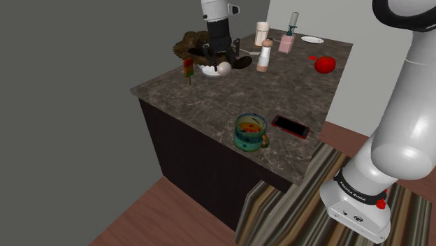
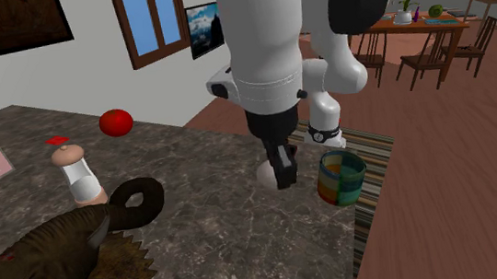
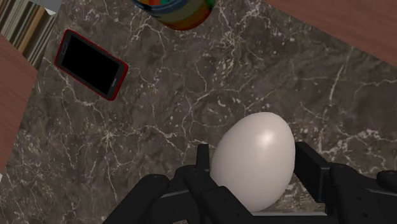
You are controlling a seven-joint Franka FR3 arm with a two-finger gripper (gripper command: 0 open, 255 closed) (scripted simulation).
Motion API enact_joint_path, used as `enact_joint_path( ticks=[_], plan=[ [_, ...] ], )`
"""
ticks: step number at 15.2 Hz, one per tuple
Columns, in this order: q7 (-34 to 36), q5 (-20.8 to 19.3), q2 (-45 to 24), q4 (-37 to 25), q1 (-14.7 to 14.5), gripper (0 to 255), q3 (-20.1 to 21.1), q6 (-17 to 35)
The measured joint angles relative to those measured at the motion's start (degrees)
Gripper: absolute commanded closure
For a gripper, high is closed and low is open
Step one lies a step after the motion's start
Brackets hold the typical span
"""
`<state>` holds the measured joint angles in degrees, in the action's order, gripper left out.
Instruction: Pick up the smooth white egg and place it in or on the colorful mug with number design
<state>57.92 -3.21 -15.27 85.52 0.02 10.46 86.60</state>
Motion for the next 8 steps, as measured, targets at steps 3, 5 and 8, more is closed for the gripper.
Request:
enact_joint_path(
  ticks=[3, 5, 8],
  plan=[
    [0.85, 1.32, 6.63, 8.97, -0.19, 255, 0.60, 2.42],
    [1.47, 2.36, 11.32, 14.55, -0.46, 255, 1.03, 3.38],
    [2.60, 3.89, 17.35, 21.61, -1.18, 255, 1.81, 4.57]
  ],
)
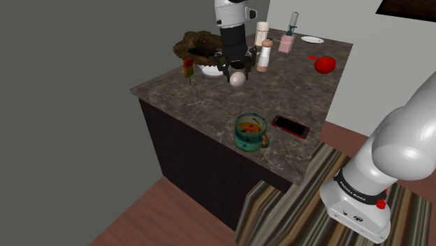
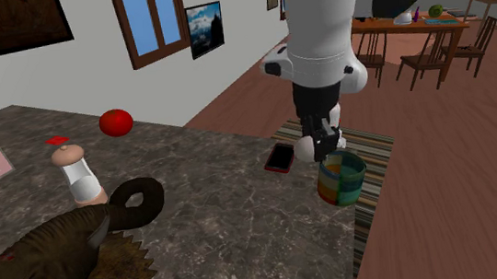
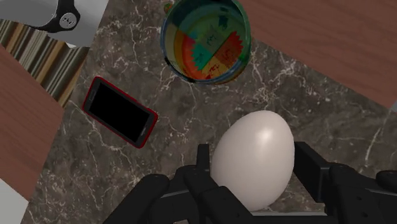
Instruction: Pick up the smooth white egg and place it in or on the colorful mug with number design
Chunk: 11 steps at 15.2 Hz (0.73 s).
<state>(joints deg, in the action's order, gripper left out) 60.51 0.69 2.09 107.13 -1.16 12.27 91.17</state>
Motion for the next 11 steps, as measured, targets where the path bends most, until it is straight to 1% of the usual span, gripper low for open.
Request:
enact_joint_path(
  ticks=[6, 11],
  plan=[
    [2.13, 3.57, 12.16, 12.44, -1.92, 255, 1.50, 0.55],
    [4.36, 6.52, 20.05, 19.40, -3.97, 255, 3.04, -0.02]
  ],
)
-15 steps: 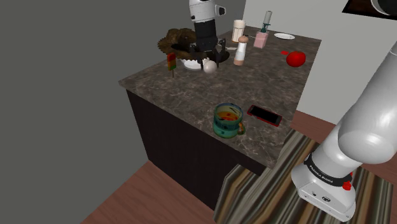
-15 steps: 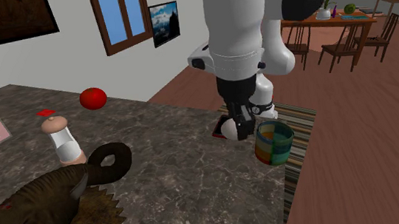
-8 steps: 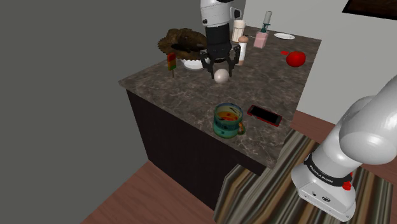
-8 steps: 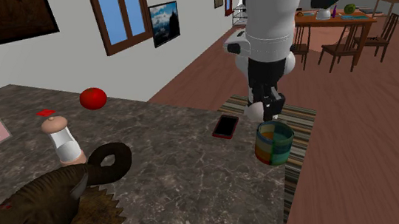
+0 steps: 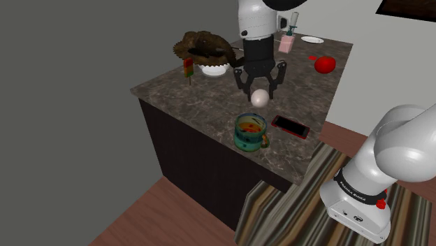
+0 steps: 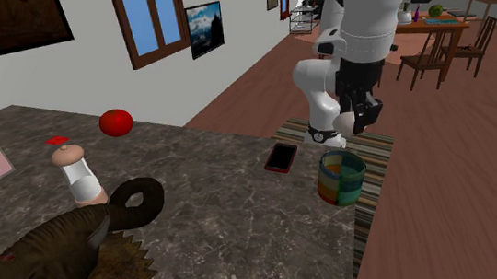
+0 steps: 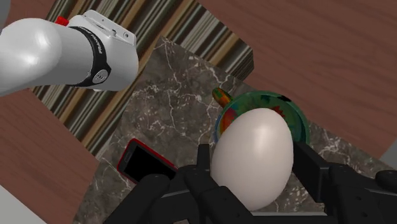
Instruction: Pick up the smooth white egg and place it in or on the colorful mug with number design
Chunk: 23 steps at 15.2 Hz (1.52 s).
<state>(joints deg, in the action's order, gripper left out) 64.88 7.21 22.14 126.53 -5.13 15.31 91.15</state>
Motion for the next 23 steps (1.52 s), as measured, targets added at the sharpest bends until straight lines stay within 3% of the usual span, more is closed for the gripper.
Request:
enact_joint_path(
  ticks=[15, 21, 22, 23],
  plan=[
    [0.09, 0.77, -0.94, 10.10, -0.47, 255, 1.18, 11.01],
    [0.02, 0.76, -1.04, 10.54, -0.45, 255, 1.19, 11.57],
    [0.02, 0.76, -1.04, 10.54, -0.45, 0, 1.19, 11.58],
    [0.02, 0.76, -1.04, 10.54, -0.45, 0, 1.19, 11.58]
  ],
)
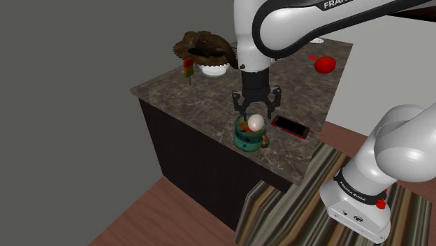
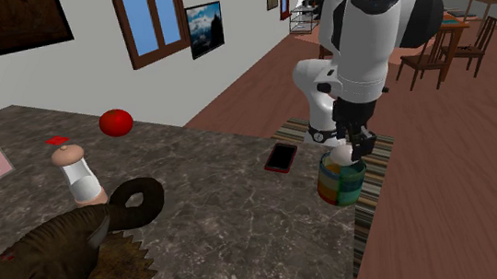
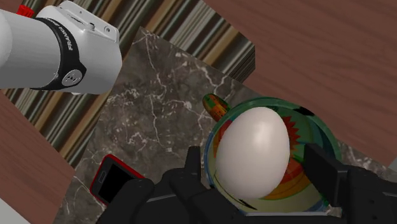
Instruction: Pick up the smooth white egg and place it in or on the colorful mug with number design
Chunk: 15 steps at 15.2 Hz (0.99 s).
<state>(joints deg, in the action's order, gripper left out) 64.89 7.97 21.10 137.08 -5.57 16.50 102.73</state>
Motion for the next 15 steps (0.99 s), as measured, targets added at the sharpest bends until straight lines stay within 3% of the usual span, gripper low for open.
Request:
enact_joint_path(
  ticks=[5, 10, 15],
  plan=[
    [0.00, 0.00, 0.00, 0.00, 0.00, 0, 0.00, 0.00],
    [0.26, -0.62, -0.55, -6.58, 0.36, 0, -0.45, -5.99],
    [0.24, -0.67, -0.41, -7.51, 0.41, 0, -0.57, -7.10]
  ],
)
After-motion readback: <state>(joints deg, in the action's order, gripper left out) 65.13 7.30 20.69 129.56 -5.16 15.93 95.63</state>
